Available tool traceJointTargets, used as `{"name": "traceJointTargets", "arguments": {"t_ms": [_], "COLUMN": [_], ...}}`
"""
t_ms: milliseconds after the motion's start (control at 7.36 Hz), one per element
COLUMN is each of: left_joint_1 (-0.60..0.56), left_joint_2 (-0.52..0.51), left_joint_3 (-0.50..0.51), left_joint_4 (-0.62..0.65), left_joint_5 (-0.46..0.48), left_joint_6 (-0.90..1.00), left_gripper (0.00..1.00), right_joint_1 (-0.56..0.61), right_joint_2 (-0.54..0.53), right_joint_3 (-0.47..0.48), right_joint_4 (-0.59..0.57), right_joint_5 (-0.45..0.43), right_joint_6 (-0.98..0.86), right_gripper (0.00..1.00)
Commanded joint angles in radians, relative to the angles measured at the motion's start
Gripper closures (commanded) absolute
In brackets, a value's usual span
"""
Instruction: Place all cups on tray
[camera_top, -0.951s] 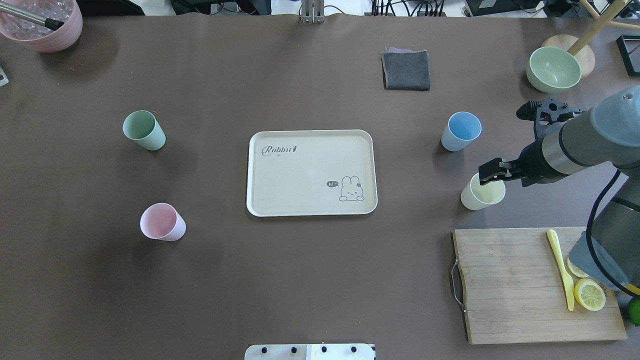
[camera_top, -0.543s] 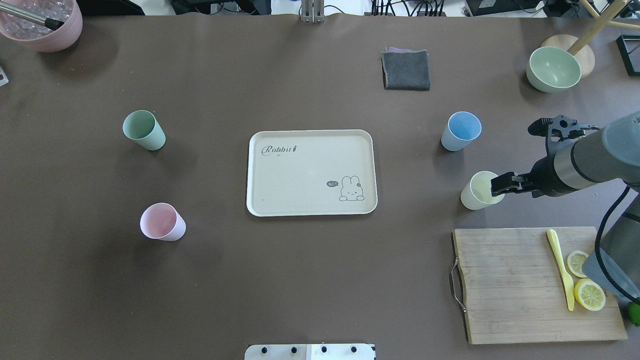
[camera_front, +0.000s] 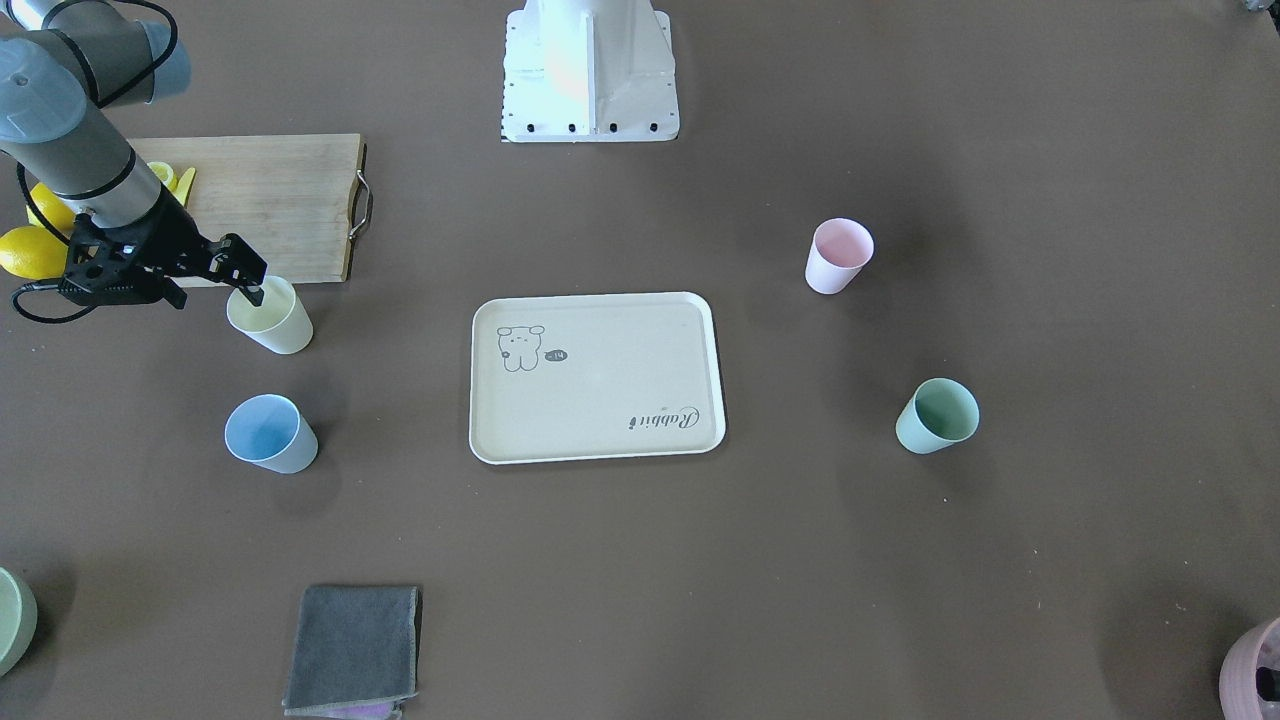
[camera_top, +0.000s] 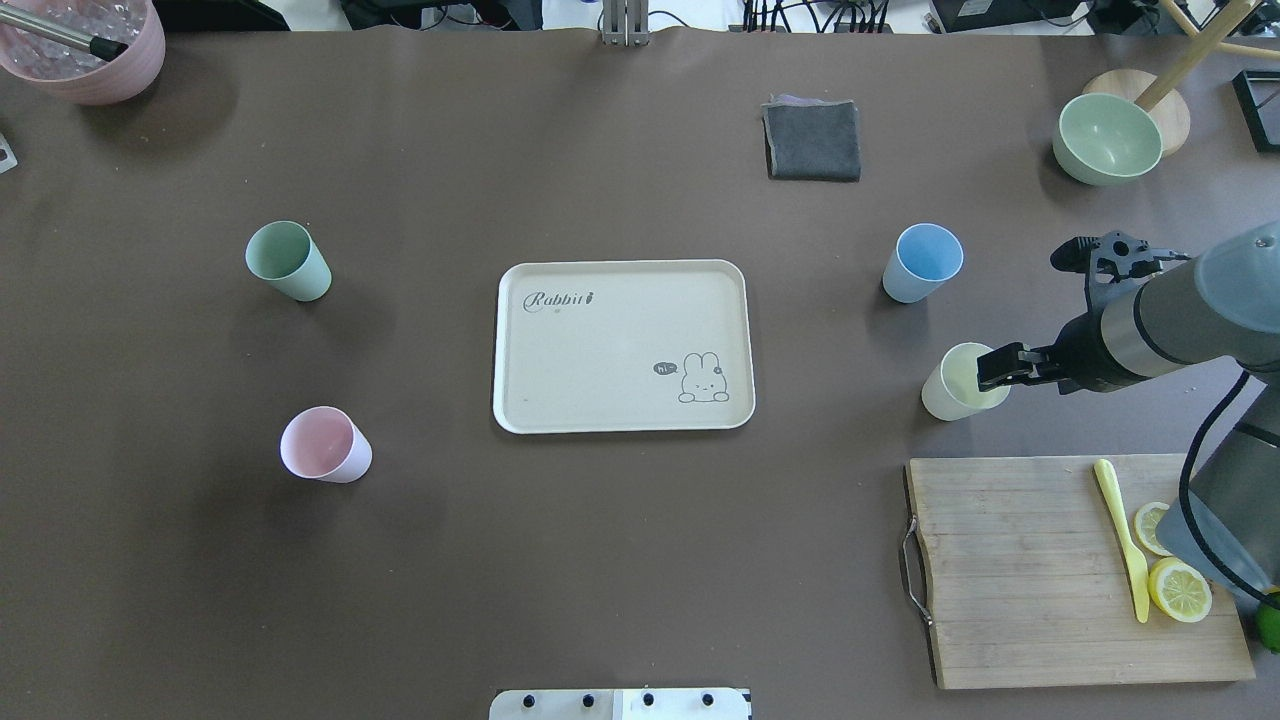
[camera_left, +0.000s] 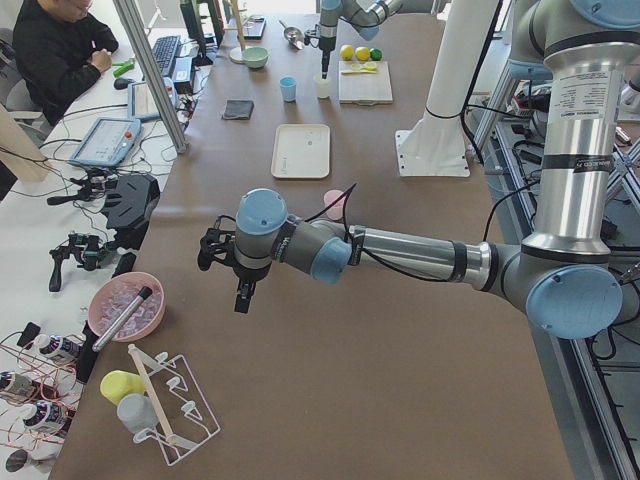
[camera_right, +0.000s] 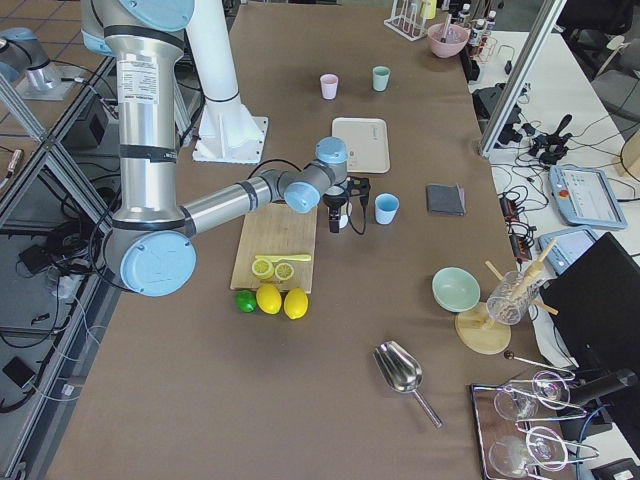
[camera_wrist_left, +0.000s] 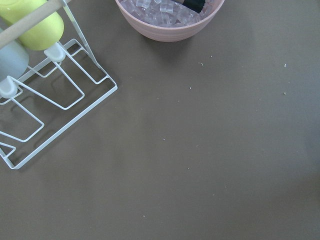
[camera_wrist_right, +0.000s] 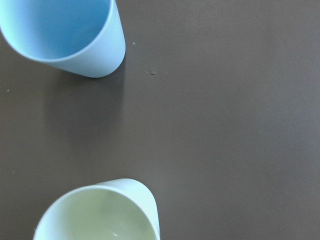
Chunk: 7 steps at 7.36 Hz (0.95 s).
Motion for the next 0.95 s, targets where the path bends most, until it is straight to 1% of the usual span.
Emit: {"name": "traceJointTargets", "arguments": {"t_ms": [0,136,272,408,543,679,815], "left_joint_1": [0.0,0.0,0.002,0.011,0.026,0.037,0.064], "left_joint_2": [-0.002,-0.015,-0.016,-0.016,-0.016,-0.019,-0.025], "left_joint_3": [0.0,0.005,0.005,0.002,-0.001,-0.003,0.0], "left_joint_4": [0.003,0.006,0.006,0.006,0.006,0.005,-0.006], "left_joint_5": [0.0,0.0,-0.001,-0.001,-0.001,-0.003,-0.026], "left_joint_6": [0.0,0.0,0.0,-0.002,-0.002,-0.002,-0.04], "left_gripper": [0.02,0.07,0.12,0.37,0.77,0.83,0.01], "right_joint_1": [-0.002,-0.008,-0.014,-0.014,-0.014,-0.014,-0.013], "right_joint_2": [0.021,0.032,0.047,0.082,0.09,0.095,0.112], "right_joint_3": [-0.023,-0.023,-0.02,-0.018,-0.017,-0.009,-0.001], "right_joint_4": [0.0,0.0,0.0,-0.01,-0.011,-0.011,-0.014], "right_joint_5": [0.0,-0.002,-0.002,0.001,0.004,0.01,0.012], "right_joint_6": [0.002,0.022,0.022,0.025,0.025,0.025,0.027], "right_gripper": [0.09,0.84,1.0,1.0,1.0,1.0,1.0]}}
